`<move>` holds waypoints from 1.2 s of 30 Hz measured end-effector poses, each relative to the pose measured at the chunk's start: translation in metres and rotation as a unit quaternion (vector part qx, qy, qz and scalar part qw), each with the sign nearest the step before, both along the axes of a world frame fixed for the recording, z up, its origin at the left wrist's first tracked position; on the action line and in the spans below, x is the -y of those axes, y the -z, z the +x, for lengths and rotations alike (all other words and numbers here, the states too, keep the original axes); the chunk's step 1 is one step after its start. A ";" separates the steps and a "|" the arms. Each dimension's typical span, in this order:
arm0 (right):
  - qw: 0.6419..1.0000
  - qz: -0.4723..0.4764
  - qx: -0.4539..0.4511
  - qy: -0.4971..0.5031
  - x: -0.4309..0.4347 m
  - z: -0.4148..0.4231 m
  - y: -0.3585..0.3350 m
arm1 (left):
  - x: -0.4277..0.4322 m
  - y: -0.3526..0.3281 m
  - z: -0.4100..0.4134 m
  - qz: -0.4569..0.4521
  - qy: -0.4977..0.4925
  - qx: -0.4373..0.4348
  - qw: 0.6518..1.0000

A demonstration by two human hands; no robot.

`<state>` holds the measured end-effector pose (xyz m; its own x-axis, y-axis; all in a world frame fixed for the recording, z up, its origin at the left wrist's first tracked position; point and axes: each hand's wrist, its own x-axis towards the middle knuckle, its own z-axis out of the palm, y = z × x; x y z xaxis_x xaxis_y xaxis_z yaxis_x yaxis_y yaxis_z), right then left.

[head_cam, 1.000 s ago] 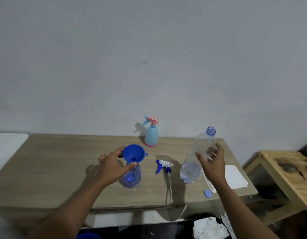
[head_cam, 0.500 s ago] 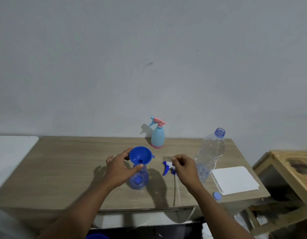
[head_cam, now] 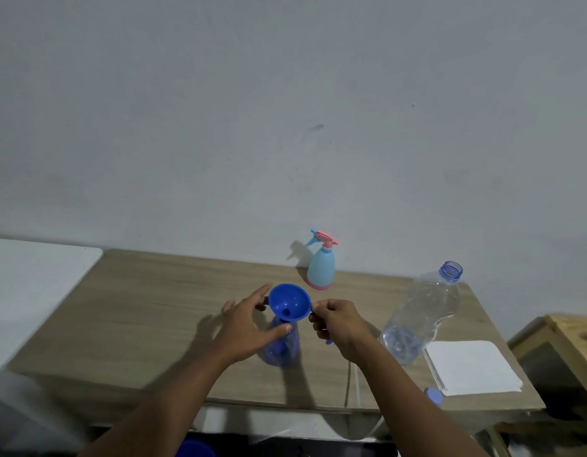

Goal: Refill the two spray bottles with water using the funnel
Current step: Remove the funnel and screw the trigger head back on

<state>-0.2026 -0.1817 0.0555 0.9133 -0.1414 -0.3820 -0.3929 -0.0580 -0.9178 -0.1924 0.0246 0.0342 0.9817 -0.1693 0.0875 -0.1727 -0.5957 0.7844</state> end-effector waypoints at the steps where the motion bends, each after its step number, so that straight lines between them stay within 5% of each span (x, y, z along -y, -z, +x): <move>1: 1.000 0.020 -0.006 0.000 0.000 0.000 0.001 | -0.002 0.005 0.000 0.000 -0.001 -0.005 1.000; 7: 0.974 0.217 -0.030 0.064 0.012 0.002 0.004 | -0.006 0.044 0.012 0.054 0.013 -0.038 0.998; 12: 0.964 0.234 -0.015 0.126 0.044 -0.010 0.017 | -0.001 0.058 0.018 0.039 0.029 -0.038 0.998; 14: 0.976 0.170 -0.002 0.137 0.053 -0.019 0.034 | 0.000 0.061 0.019 0.022 0.032 -0.038 0.999; 18: 0.989 -0.110 0.046 0.090 0.054 -0.041 0.078 | 0.002 0.065 0.022 0.006 0.034 -0.033 0.999; 26: 0.911 -0.401 0.034 -0.093 0.026 -0.070 0.121 | 0.002 0.068 0.025 0.007 0.047 -0.054 0.997; 36: 0.865 -0.487 0.081 -0.087 0.032 -0.070 0.132 | 0.001 0.072 0.029 0.012 0.049 -0.039 0.998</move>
<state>-0.2723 -0.2136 -0.0760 0.9836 -0.1789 -0.0243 -0.1710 -0.8801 -0.4430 -0.1632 0.0234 -0.0376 0.9639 -0.2664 0.0068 -0.1706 -0.5973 0.7836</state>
